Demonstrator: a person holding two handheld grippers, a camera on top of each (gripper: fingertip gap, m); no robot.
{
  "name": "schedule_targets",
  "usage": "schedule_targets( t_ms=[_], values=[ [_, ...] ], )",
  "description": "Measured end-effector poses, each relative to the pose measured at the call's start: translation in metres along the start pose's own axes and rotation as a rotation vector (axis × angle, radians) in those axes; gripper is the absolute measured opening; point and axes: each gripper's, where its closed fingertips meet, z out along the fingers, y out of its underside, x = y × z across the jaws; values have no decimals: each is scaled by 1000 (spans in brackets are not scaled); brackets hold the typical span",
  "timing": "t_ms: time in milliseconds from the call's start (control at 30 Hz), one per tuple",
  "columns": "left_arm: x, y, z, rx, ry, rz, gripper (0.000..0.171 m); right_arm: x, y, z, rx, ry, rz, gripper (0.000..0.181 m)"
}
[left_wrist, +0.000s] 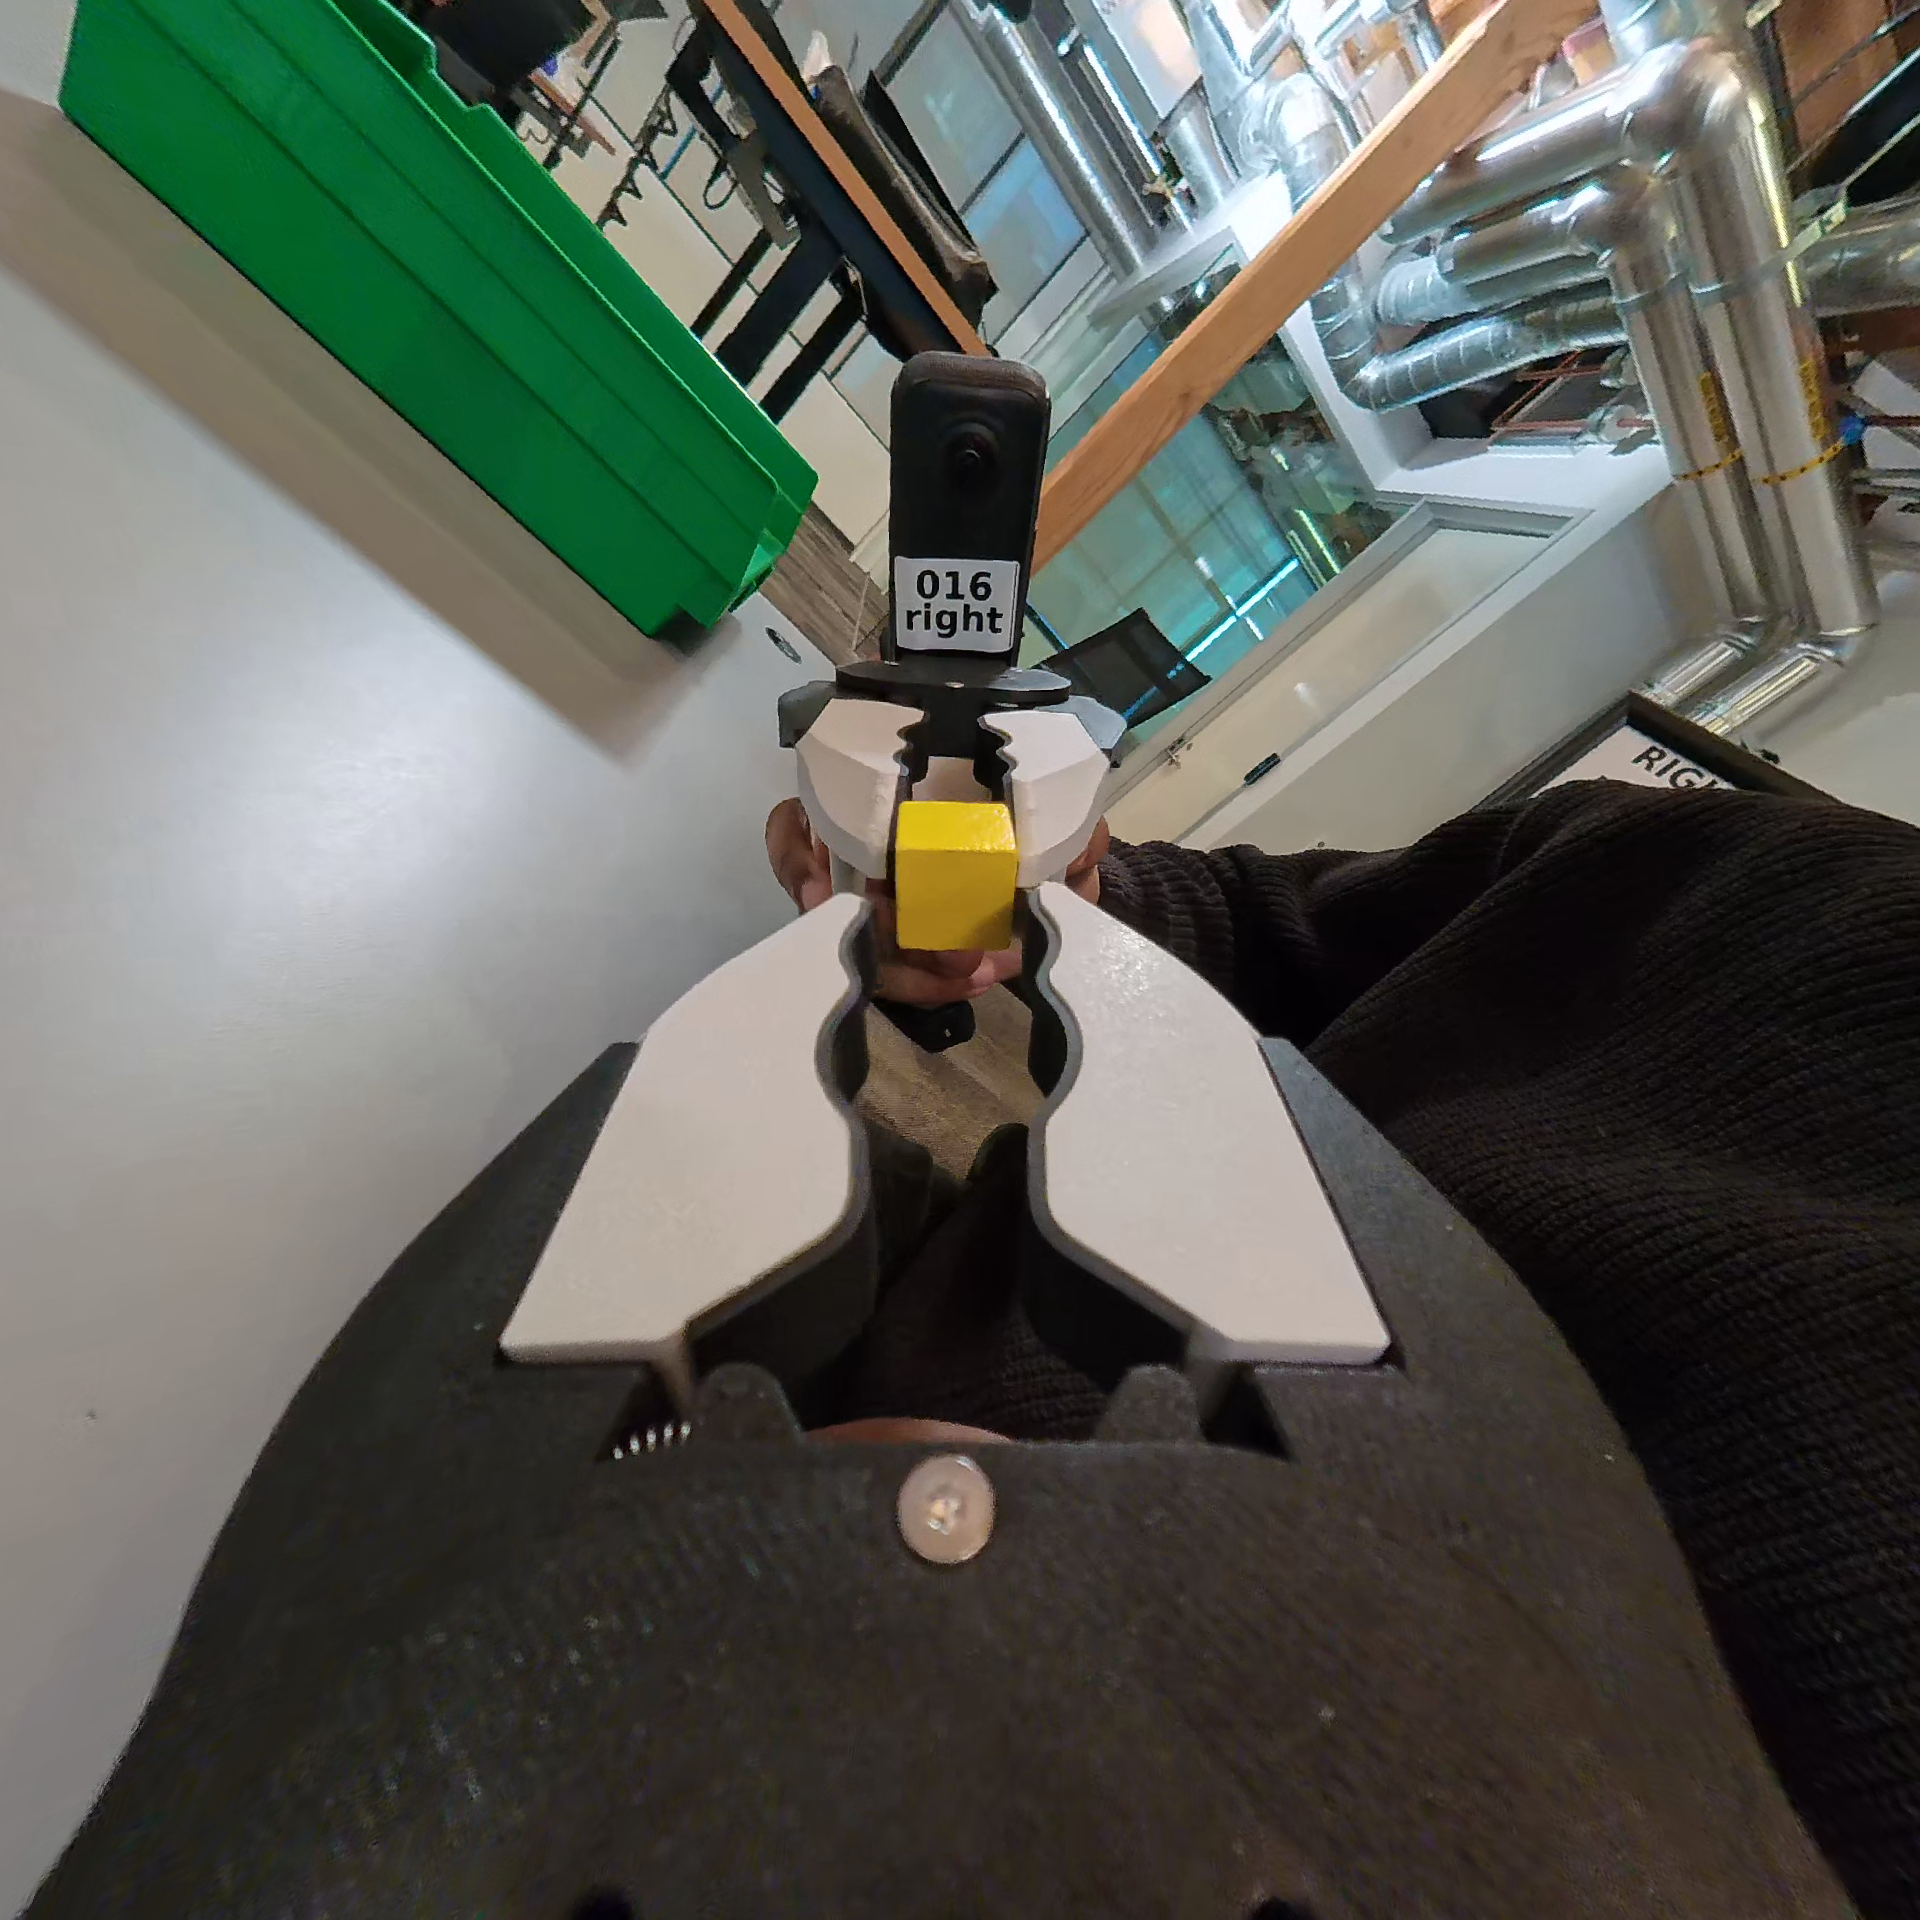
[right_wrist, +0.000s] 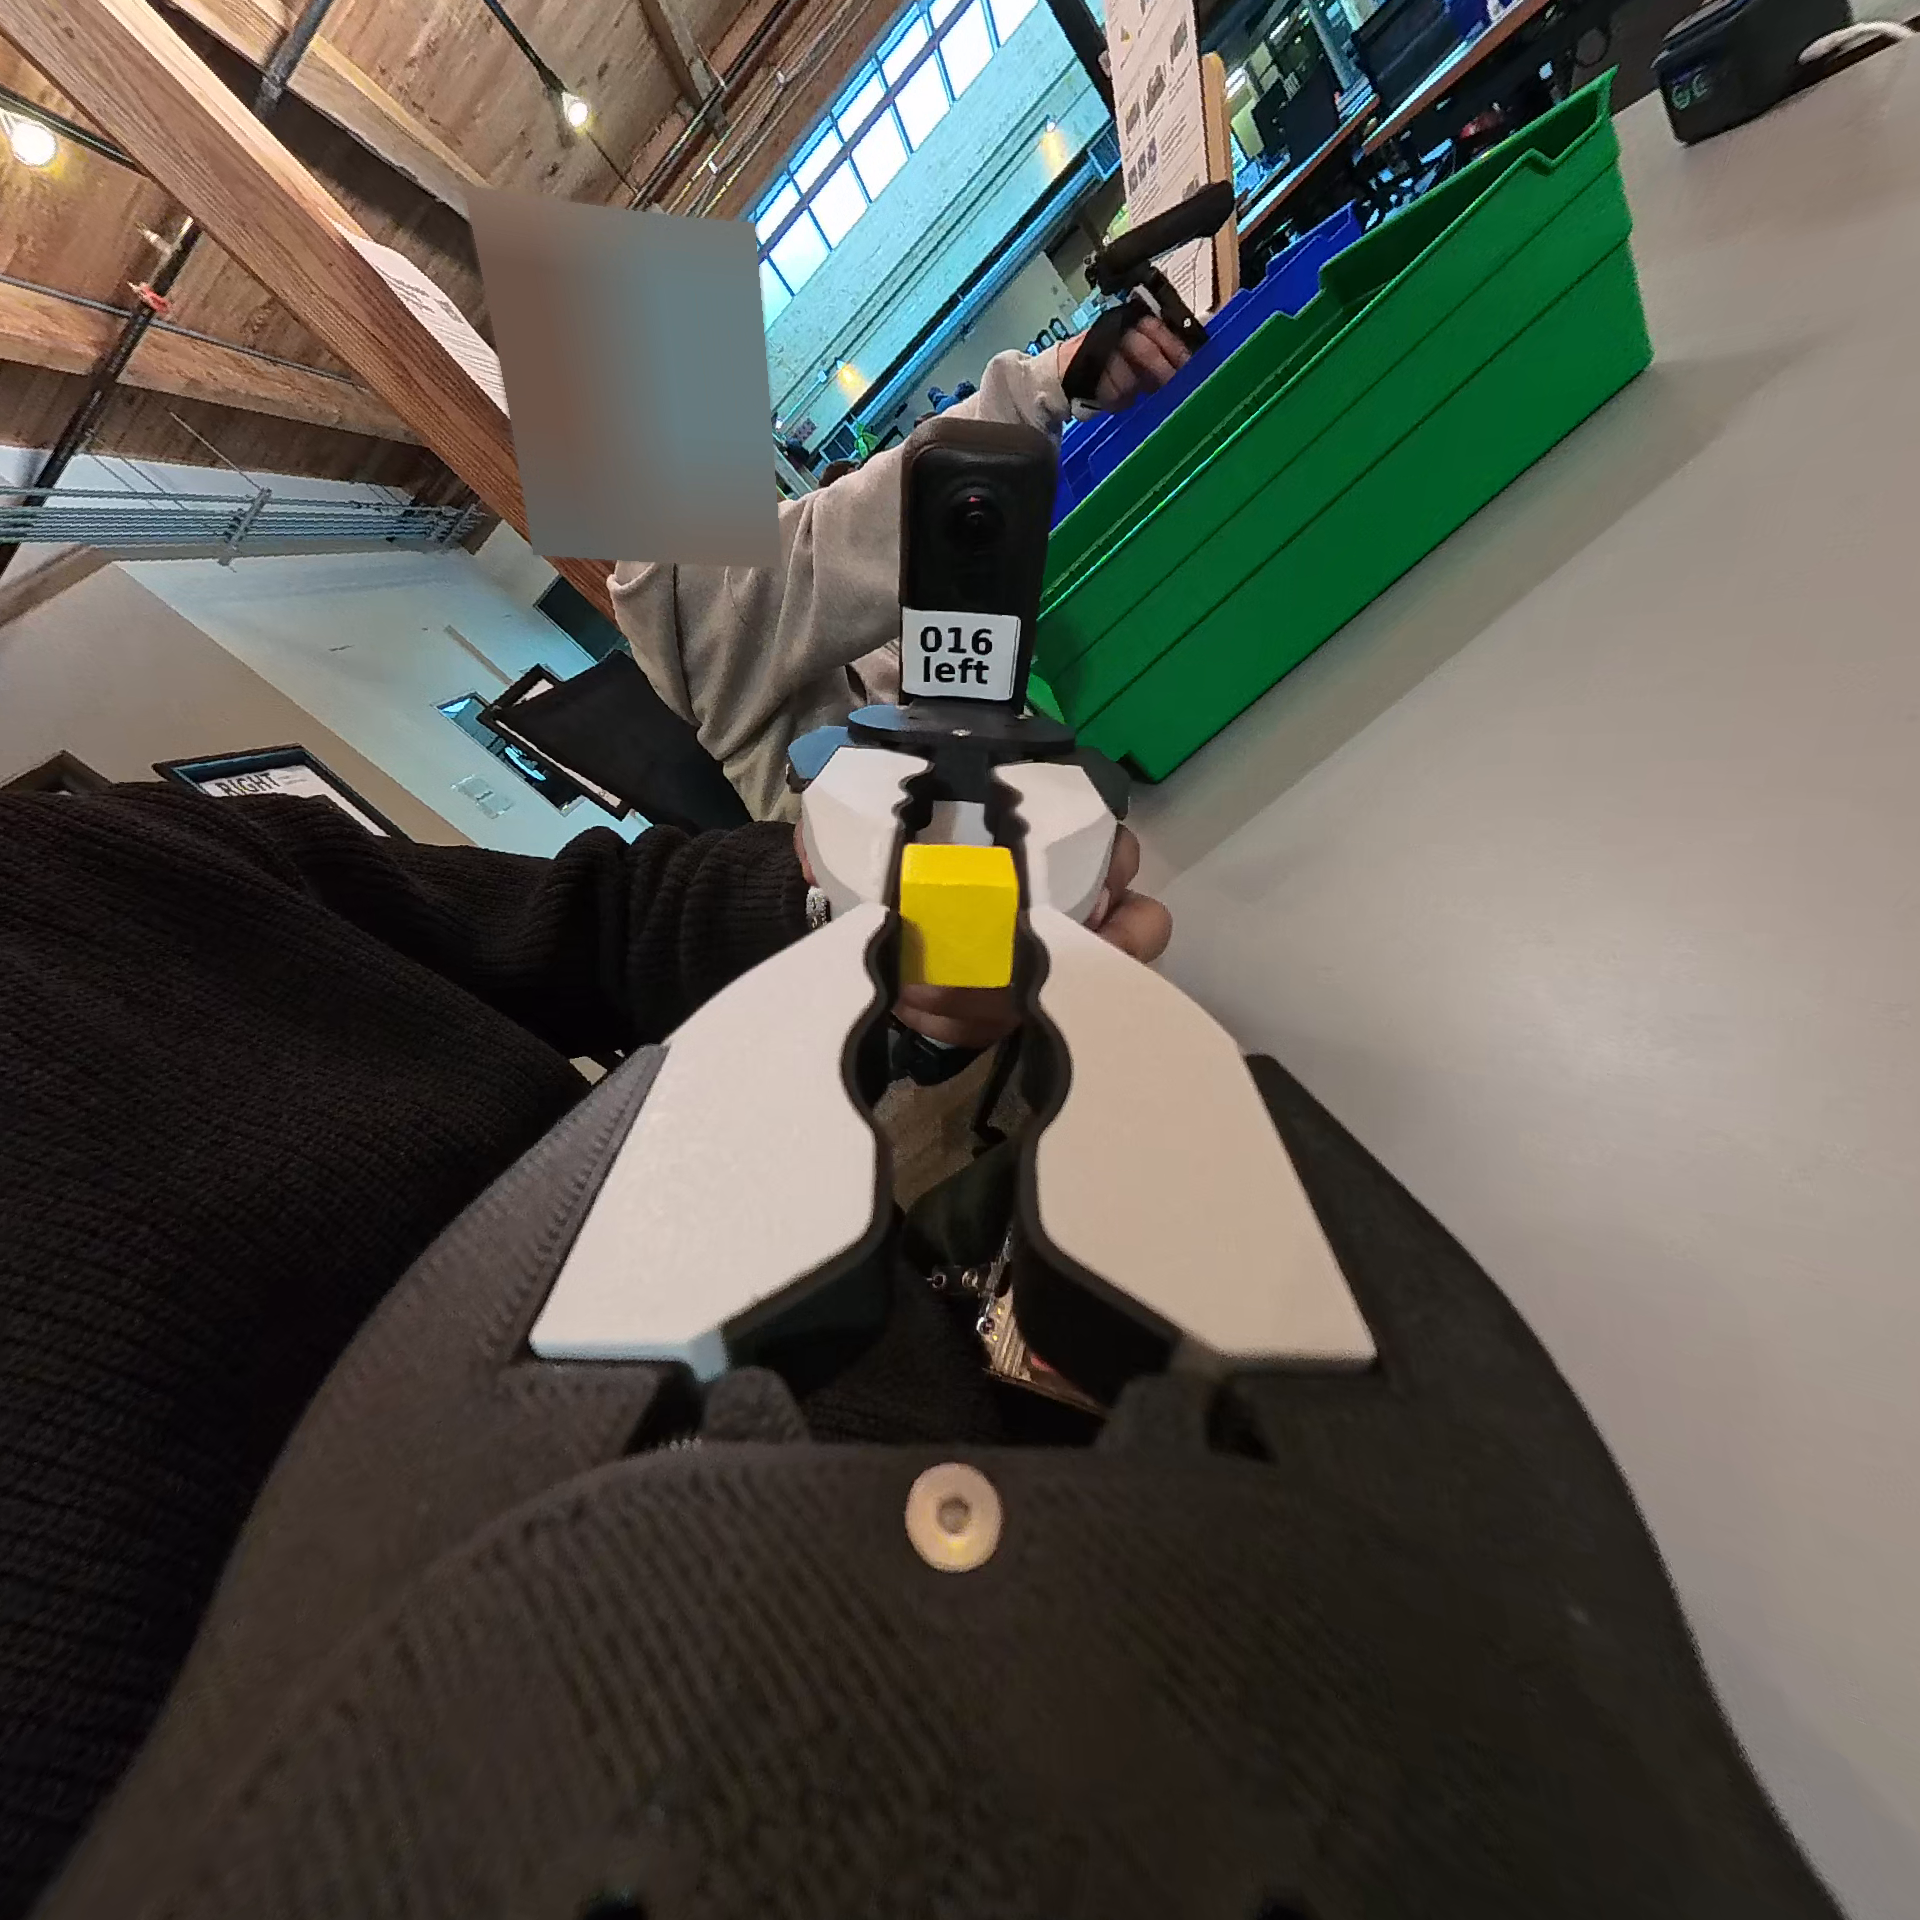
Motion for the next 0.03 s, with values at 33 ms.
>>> schedule_targets(
  t_ms=[33],
  values=[
    [-1, 0, 0, -1, -7, 6, 28, 0, 0, 0, -1, 0, -2, 21]
  ],
)
